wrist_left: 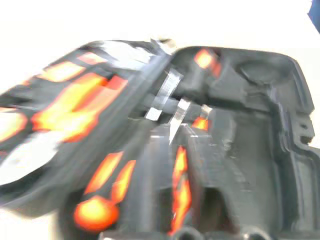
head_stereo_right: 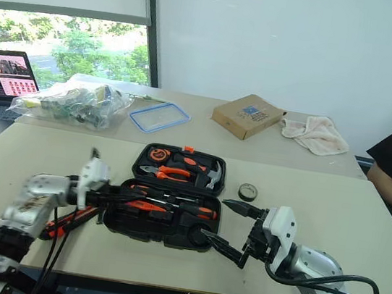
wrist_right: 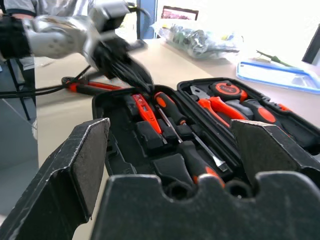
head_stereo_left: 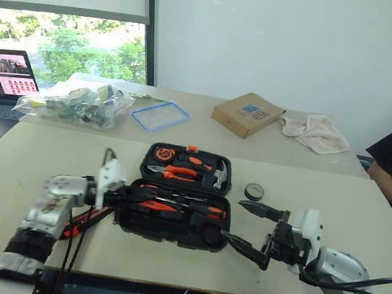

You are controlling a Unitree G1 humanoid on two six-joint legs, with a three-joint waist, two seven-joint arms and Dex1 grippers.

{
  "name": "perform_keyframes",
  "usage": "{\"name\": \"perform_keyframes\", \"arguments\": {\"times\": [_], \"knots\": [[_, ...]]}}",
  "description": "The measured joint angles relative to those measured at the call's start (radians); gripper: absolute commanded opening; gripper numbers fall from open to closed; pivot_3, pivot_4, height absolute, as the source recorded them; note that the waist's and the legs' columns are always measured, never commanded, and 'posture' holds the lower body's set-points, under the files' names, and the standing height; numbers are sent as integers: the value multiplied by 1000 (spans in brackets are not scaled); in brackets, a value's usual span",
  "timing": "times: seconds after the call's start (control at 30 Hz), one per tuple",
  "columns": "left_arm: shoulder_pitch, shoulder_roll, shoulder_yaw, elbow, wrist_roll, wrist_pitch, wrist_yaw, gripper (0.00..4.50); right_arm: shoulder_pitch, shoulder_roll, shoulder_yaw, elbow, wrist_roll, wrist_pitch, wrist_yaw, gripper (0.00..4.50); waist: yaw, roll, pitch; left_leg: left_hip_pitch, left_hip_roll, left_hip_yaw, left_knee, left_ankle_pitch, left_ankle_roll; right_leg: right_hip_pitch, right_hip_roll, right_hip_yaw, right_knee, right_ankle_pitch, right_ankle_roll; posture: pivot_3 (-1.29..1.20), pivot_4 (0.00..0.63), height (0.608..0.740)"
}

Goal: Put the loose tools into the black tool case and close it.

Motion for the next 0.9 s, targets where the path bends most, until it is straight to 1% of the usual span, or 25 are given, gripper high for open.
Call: {"name": "perform_keyframes", "arguments": {"times": [0.03,0.1,0.17,0.23,0.27,0.4,0.5,0.57,0.73,0.77,0.9], "knots": [[53,28,53,-13,-14,-1,10,2218,5,2,-9,5,0,-6,2,4500,-1,0,0,0,0,0,0,0,0,0,-1,0,0,0,0,0,150,740],[155,48,130,-38,-35,0,34,2840,3,6,-9,17,-1,-21,9,4500,0,1,0,0,0,0,0,0,0,0,-2,0,0,0,0,0,150,740],[256,57,197,-37,-46,-1,58,3638,3,9,-10,30,-2,-43,22,4500,0,1,0,0,0,1,0,0,0,0,-2,-1,-1,0,0,0,150,740],[347,57,282,-14,-61,1,107,4299,-3,16,-8,52,-15,-73,38,4500,2,0,1,0,0,0,0,0,0,0,-3,-1,-1,0,0,0,150,740],[398,57,334,-8,-68,3,145,4431,-13,19,-2,67,-22,-92,48,4500,4,0,1,0,0,0,0,0,0,0,-3,-2,-1,0,0,0,150,740],[530,55,454,-3,-88,19,217,4431,-32,19,14,110,-43,-133,80,4500,11,1,1,0,-1,0,0,-1,0,1,-5,-2,0,0,0,0,150,740],[591,53,494,-15,-111,65,241,4431,-39,19,19,133,-49,-153,95,4500,18,1,1,0,-1,0,0,-1,0,1,-5,-4,0,0,0,0,150,740],[597,55,494,-45,-132,117,246,4431,-46,20,21,144,-49,-158,106,4500,21,1,1,0,-1,0,0,0,0,1,-6,-4,0,0,0,0,150,740],[559,111,433,-202,-191,322,258,4431,-78,23,25,147,-38,-158,126,4500,18,1,1,0,-1,0,0,0,-1,1,-5,-4,1,0,0,0,150,740],[528,144,389,-257,-200,412,277,4431,-85,25,30,147,-38,-157,129,4500,18,1,1,1,-1,-1,0,0,-2,1,-5,-4,1,0,0,0,150,740],[410,192,271,-317,-195,571,334,4431,-105,37,47,148,-39,-156,129,4500,14,2,2,1,-1,-1,-1,1,-3,1,-3,-3,1,0,-1,0,150,740]]}}
